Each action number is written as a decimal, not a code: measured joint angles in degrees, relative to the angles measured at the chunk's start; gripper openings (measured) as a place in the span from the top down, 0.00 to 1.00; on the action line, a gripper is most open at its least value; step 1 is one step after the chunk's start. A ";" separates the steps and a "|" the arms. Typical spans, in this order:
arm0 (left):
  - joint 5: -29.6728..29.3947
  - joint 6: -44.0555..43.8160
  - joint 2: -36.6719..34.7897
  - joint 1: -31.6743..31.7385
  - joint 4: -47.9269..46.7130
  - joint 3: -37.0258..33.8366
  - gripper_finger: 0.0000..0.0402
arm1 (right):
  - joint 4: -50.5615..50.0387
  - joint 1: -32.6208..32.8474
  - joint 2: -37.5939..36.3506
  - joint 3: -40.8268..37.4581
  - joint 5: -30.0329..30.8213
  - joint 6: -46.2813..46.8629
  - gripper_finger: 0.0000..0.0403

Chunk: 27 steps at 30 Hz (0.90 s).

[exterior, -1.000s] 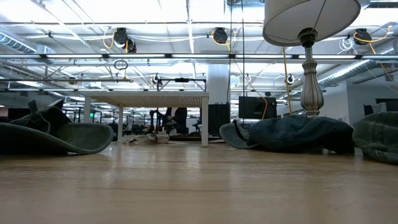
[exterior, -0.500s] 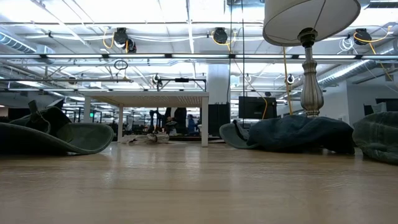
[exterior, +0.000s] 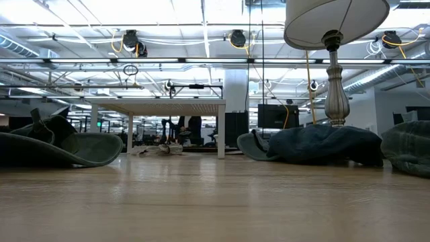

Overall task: Pick & Place hat
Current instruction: Put the bottom right blue cap on the shelf

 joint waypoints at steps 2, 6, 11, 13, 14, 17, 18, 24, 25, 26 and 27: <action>-1.36 -3.76 0.00 0.00 -0.01 0.00 0.83 | -2.73 0.01 -0.79 0.00 -0.03 -0.01 0.96; -5.24 -12.45 0.00 0.73 -1.22 0.00 0.83 | -8.03 0.01 -2.01 0.04 -1.64 0.00 0.96; -11.18 -20.01 0.00 1.78 -6.28 0.00 0.82 | -10.07 0.01 -2.29 0.04 -3.01 -0.50 0.96; -11.93 -24.14 0.00 2.29 -8.22 0.00 0.82 | -10.68 0.21 -2.44 0.04 -3.02 -0.63 0.96; -11.90 -26.75 0.00 2.59 -9.02 0.00 0.82 | -10.98 0.25 -2.46 0.04 -3.02 -0.61 0.96; -9.75 -35.46 0.00 3.56 -10.44 0.00 0.82 | -12.81 0.49 -2.58 0.04 -3.04 -0.13 0.96; -8.31 -38.45 0.00 3.90 -10.66 0.00 0.82 | -13.48 0.75 -2.70 0.04 -3.04 -0.07 0.96; 0.97 -55.46 0.00 5.83 -10.93 0.00 0.82 | -15.87 2.52 -3.36 0.04 -3.04 0.02 0.96; 1.50 -58.10 0.00 6.16 -11.21 0.00 0.82 | -16.21 2.82 -3.45 0.04 -2.95 0.02 0.96; 2.08 -60.28 -0.02 6.53 -11.83 0.00 0.82 | -16.45 3.06 -3.53 0.04 -2.85 0.04 0.96; 2.82 -62.04 -0.02 6.89 -12.62 0.00 0.82 | -16.55 3.33 -3.62 0.04 -2.84 0.02 0.96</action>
